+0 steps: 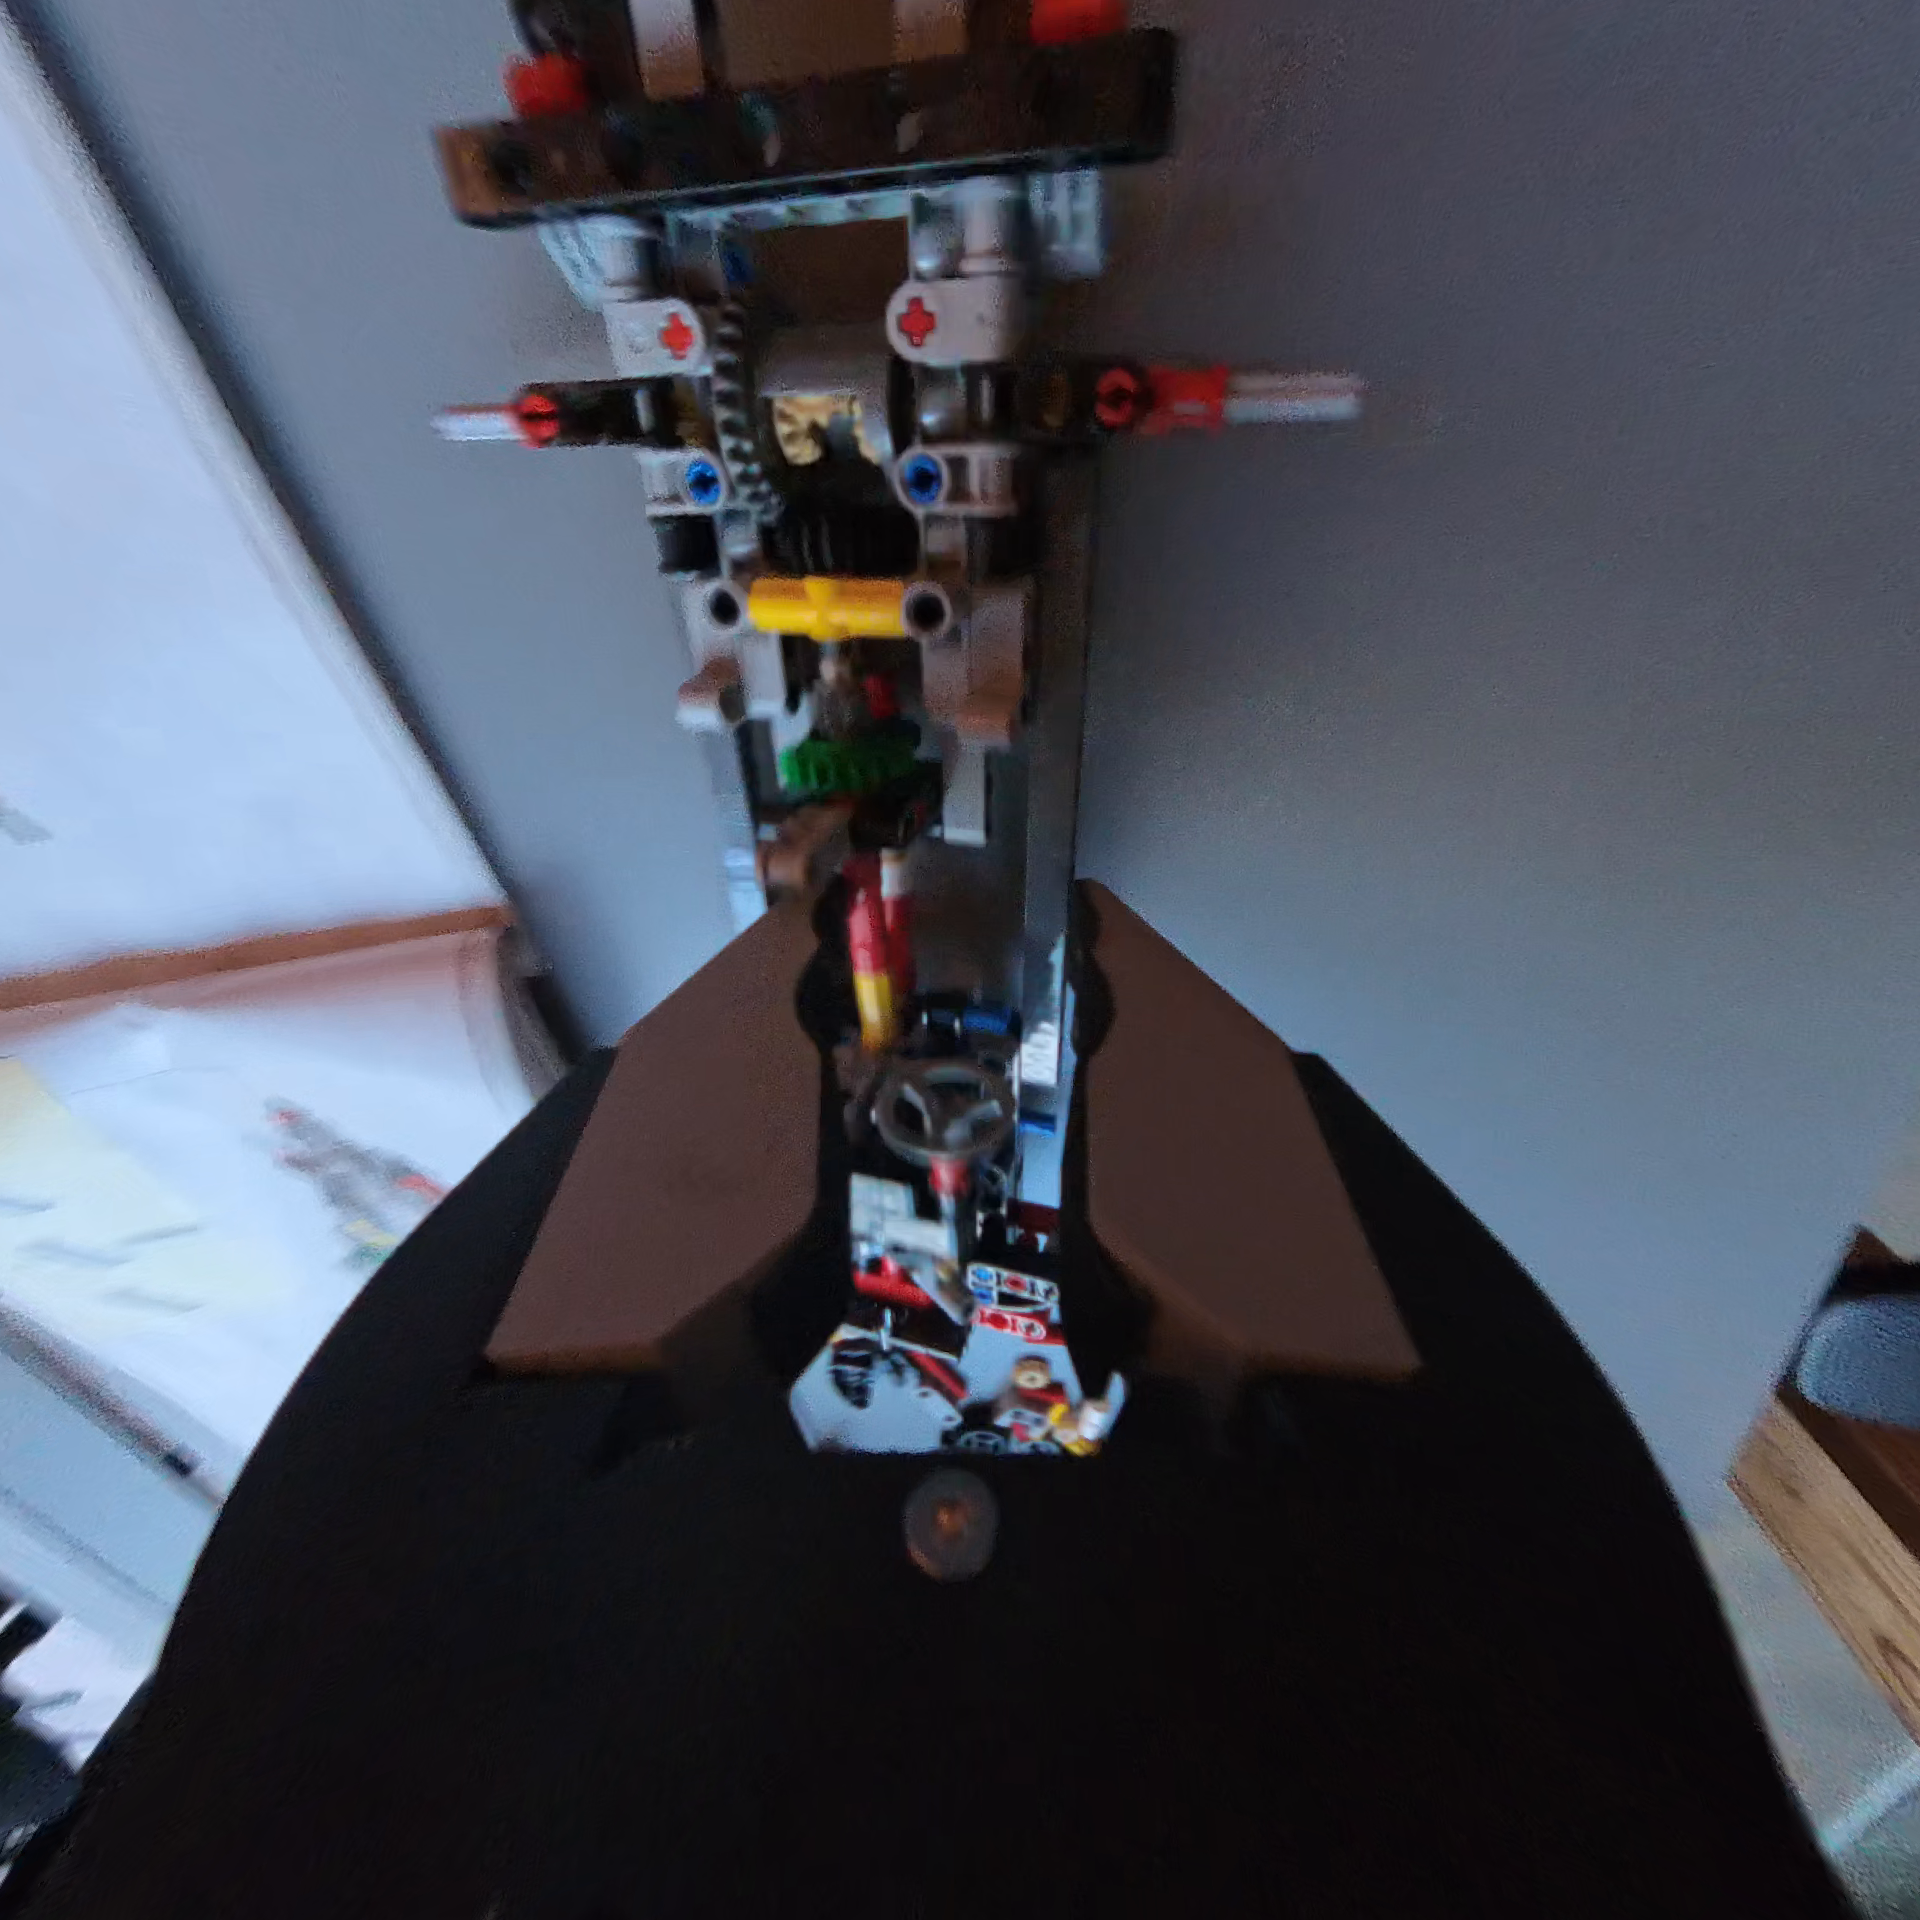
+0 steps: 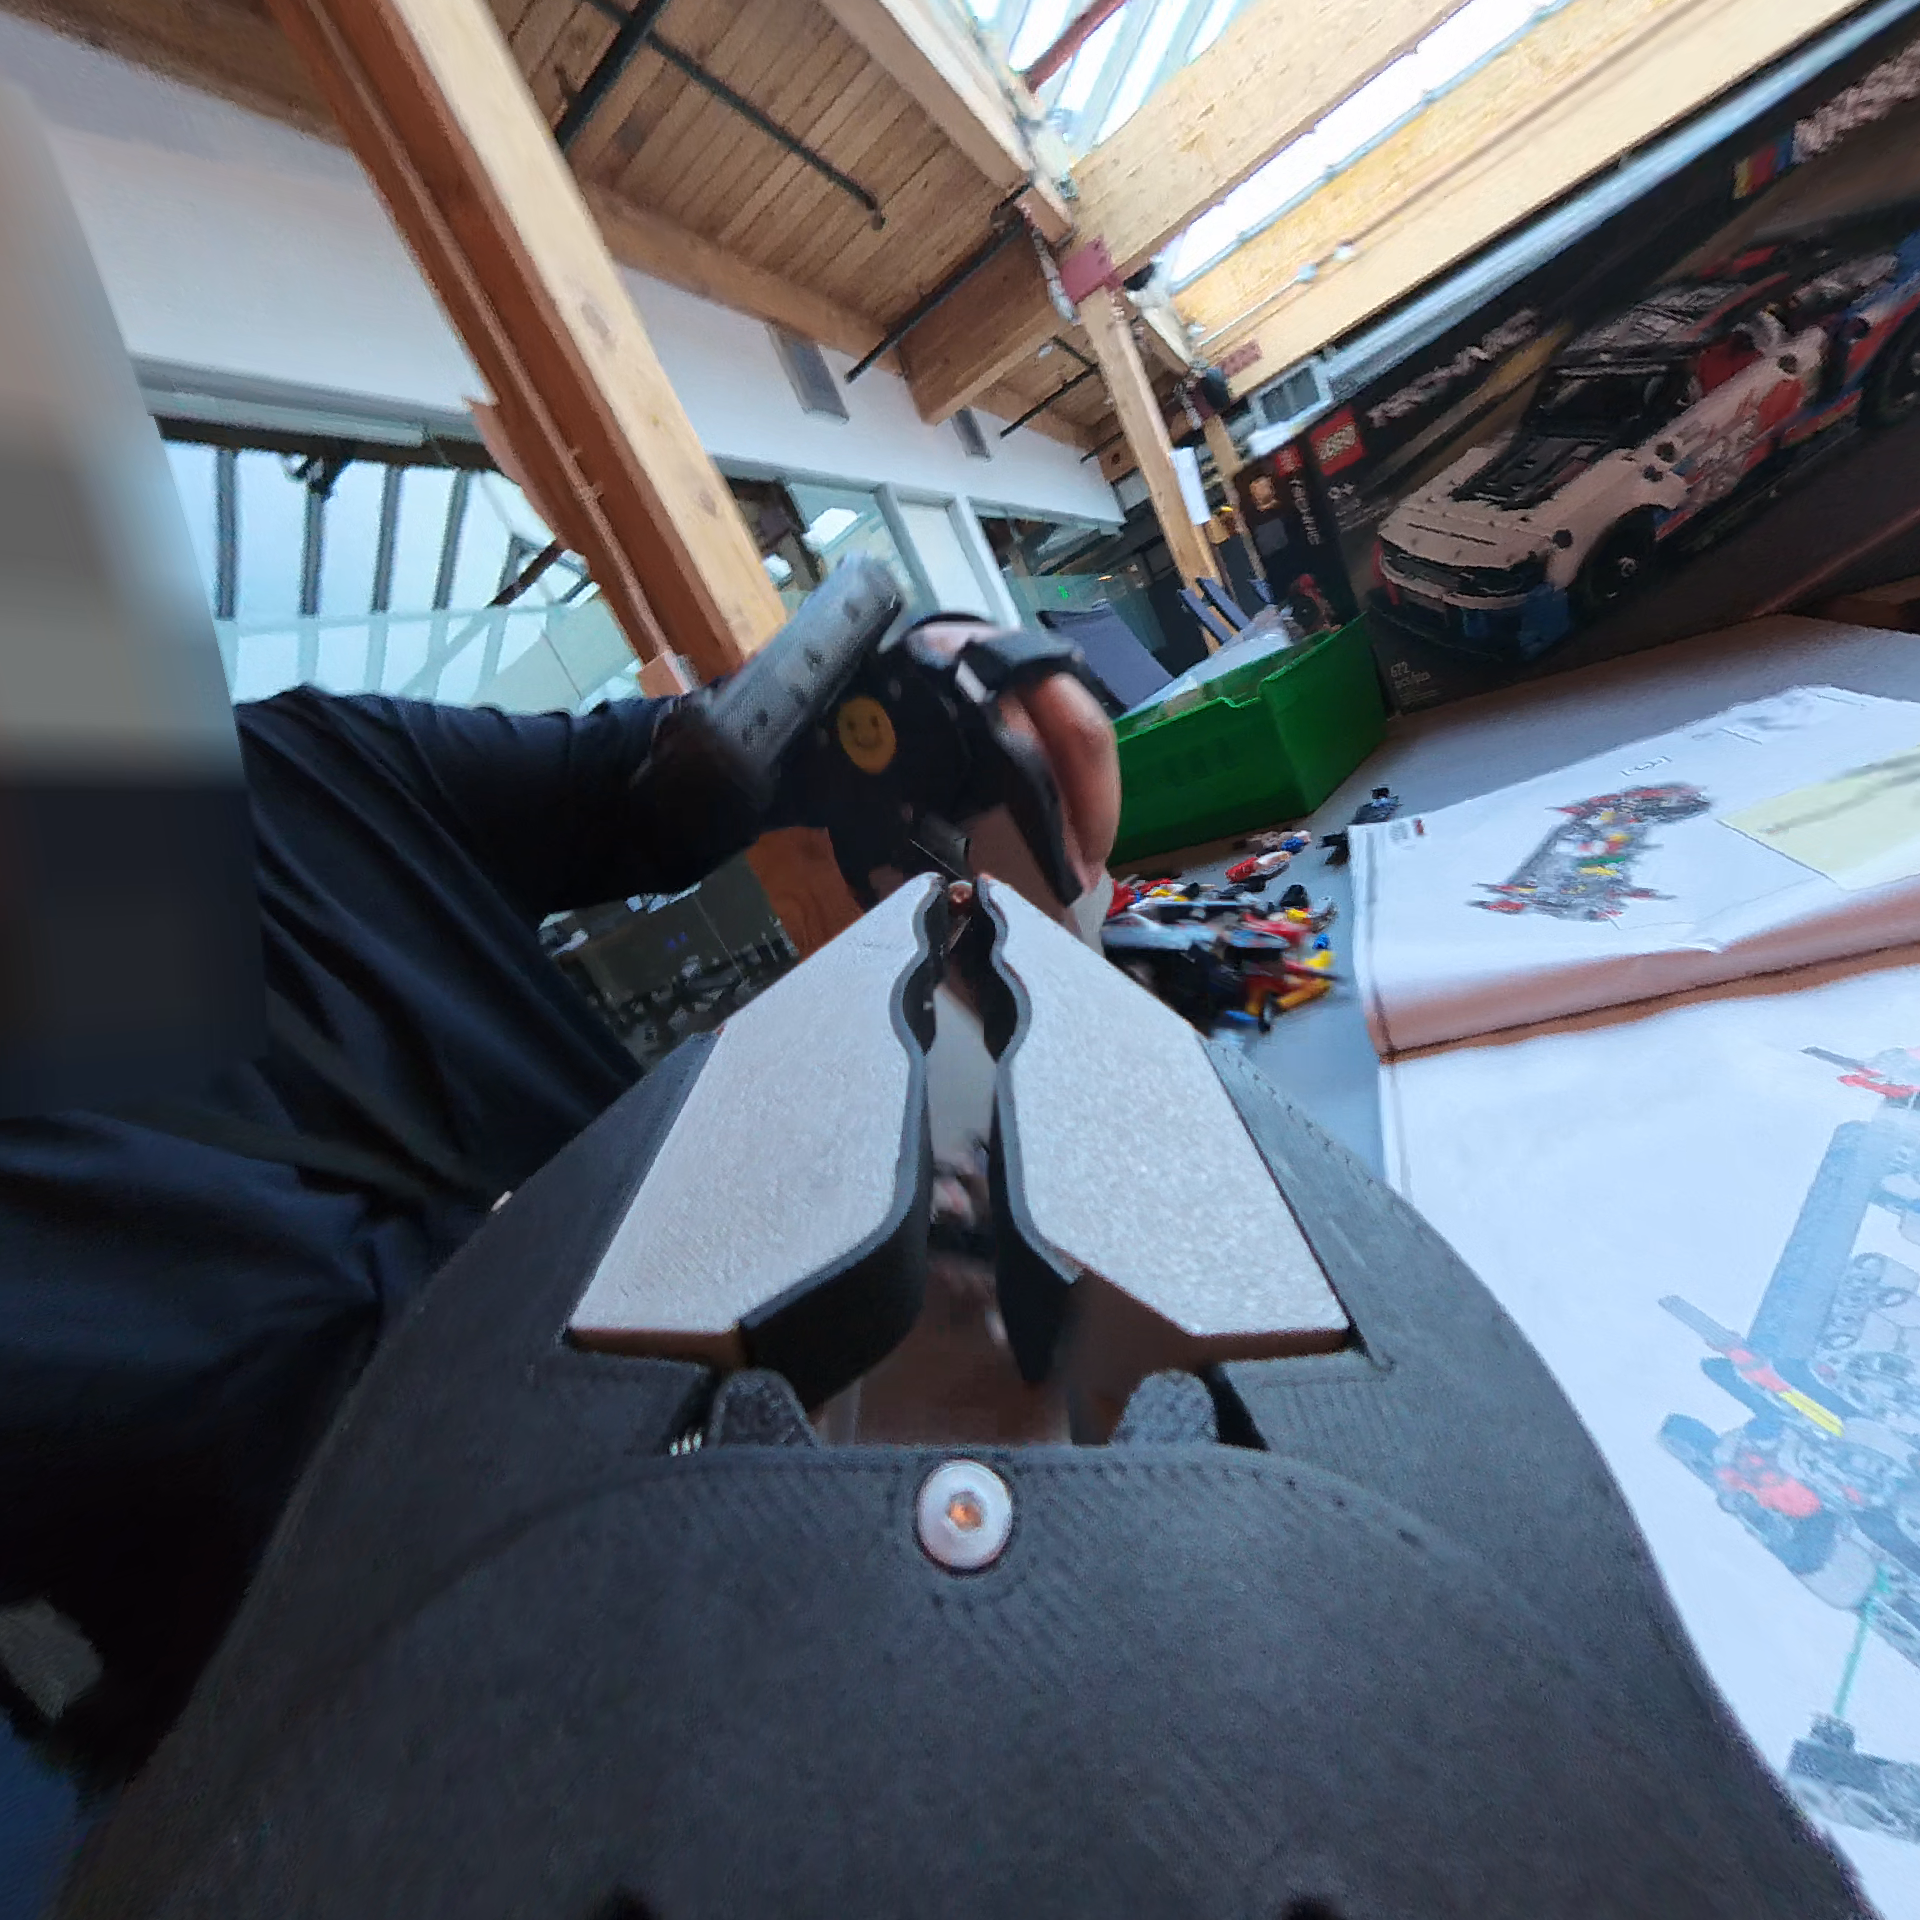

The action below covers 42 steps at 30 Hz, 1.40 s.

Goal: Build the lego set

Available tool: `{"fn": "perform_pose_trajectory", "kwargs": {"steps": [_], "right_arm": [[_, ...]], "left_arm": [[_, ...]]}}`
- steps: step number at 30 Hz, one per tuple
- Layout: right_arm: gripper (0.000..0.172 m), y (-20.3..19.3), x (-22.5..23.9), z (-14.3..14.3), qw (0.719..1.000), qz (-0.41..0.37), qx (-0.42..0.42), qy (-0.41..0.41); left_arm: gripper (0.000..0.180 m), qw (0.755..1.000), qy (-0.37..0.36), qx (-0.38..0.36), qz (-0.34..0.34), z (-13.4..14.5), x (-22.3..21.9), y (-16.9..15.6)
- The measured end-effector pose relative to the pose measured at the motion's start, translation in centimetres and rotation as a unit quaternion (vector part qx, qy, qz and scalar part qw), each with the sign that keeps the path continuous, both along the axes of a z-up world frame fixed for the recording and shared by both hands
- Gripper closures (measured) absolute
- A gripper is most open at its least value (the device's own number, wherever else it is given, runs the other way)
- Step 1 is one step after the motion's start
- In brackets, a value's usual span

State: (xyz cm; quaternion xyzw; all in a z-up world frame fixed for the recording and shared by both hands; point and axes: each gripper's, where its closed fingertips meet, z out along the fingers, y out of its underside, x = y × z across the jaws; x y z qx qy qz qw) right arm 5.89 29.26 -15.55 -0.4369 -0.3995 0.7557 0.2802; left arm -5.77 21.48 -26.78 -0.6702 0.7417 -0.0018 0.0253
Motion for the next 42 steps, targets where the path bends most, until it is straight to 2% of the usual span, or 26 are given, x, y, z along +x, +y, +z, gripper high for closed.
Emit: {"fn": "perform_pose_trajectory", "kwargs": {"steps": [2,4,8,9,11,13,17,21,22,23,24,25,29,31,34,37,39,42], "right_arm": [[0.171,-0.4,0.5,0.1,1.0,0.006,0.015,-0.001],[0.171,-0.2,0.7,-0.1,1.0,-0.005,0.02,-0.007],[0.171,-0.3,1.0,-0.1,1.0,-0.006,0.023,-0.01],[0.171,-0.3,1.0,-0.2,1.0,-0.005,0.025,-0.012],[0.171,-0.4,0.9,-0.4,0.999,-0.002,0.028,-0.017],[0.171,-0.2,0.8,-0.5,1.0,0.004,0.02,-0.015],[0.171,-0.2,0.8,-0.6,1.0,0.003,0.024,-0.017],[0.171,-0.8,0.5,-0.9,0.999,0.004,0.036,-0.03],[0.171,-0.9,0.5,-0.9,0.999,0.005,0.042,-0.035],[0.171,-1.2,0.5,-0.8,0.998,0.006,0.048,-0.038],[0.171,-1.4,0.5,-0.8,0.998,0.007,0.055,-0.04],[0.171,-1.6,0.6,-0.7,0.997,0.008,0.061,-0.043],[0.171,-2.3,1.3,-0.7,0.993,-0.008,0.102,-0.061],[0.171,-2.6,1.7,-0.5,0.991,-0.013,0.119,-0.064],[0.171,-3.3,2.1,-0.3,0.986,-0.018,0.146,-0.073],[0.171,-4.7,2.0,-0.4,0.974,-0.02,0.206,-0.093],[0.171,-5.9,1.5,-0.8,0.954,-0.028,0.271,-0.126],[0.171,-6.6,1.1,-2.9,0.893,-0.052,0.374,-0.246]], "left_arm": [[0.18,1.0,-0.011,0.02,-0.004,1.2,1.5,1.1],[0.164,1.0,-0.025,-0.01,0.006,1.5,2.8,0.9],[0.158,1.0,-0.026,-0.011,-0.007,1.5,3.0,0.6],[0.151,0.999,-0.041,-0.013,-0.002,1.9,3.2,0.3],[0.124,0.999,-0.052,-0.003,0.015,2.4,3.0,0.4],[0.097,0.999,-0.033,0.022,0.023,1.8,2.0,1.3],[0.084,0.999,0.003,0.03,0.013,-1.0,1.6,1.8],[0.089,0.999,0.031,0.035,-0.007,-2.7,1.5,1.8],[0.097,0.998,0.032,0.045,-0.005,-2.5,1.6,2.2],[0.12,0.997,0.032,0.065,-0.004,-2.3,1.5,3.0],[0.138,0.998,0.036,0.042,-0.004,-2.5,1.4,2.4],[0.141,0.999,0.032,0.041,0.0,-2.5,1.5,2.5],[0.139,0.998,0.028,0.048,-0.007,-2.5,1.6,2.6],[0.123,0.999,0.018,0.035,-0.005,-2.3,1.8,2.1],[0.119,1.0,-0.028,0.011,-0.002,-0.8,2.7,1.4],[0.104,0.999,-0.043,0.031,0.013,0.8,2.3,2.6],[0.094,0.998,-0.033,0.042,0.02,0.7,1.7,3.5],[0.091,0.999,-0.024,0.028,0.015,-0.7,1.6,3.6]]}}
